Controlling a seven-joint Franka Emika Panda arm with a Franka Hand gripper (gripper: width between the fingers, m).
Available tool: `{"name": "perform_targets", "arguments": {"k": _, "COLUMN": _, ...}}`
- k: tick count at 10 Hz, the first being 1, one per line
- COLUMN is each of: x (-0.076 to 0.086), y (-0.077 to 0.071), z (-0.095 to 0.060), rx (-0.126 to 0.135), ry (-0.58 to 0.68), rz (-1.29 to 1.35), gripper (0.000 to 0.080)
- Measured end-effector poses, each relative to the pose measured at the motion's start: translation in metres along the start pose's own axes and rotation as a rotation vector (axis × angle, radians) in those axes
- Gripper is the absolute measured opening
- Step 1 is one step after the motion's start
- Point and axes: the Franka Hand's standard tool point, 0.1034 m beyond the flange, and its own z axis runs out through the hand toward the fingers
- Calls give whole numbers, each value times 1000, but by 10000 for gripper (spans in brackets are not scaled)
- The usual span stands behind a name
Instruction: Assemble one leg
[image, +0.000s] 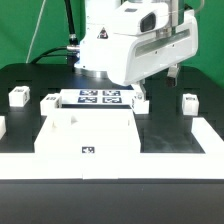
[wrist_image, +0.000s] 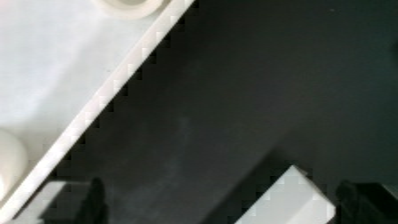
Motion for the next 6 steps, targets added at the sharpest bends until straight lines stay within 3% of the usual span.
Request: {"name": "perform_targets", "arguments": {"k": 6, "x": 0, "y": 0, "z": 0, "rx": -1, "ry": -1, "rz": -1, "gripper": 650}}
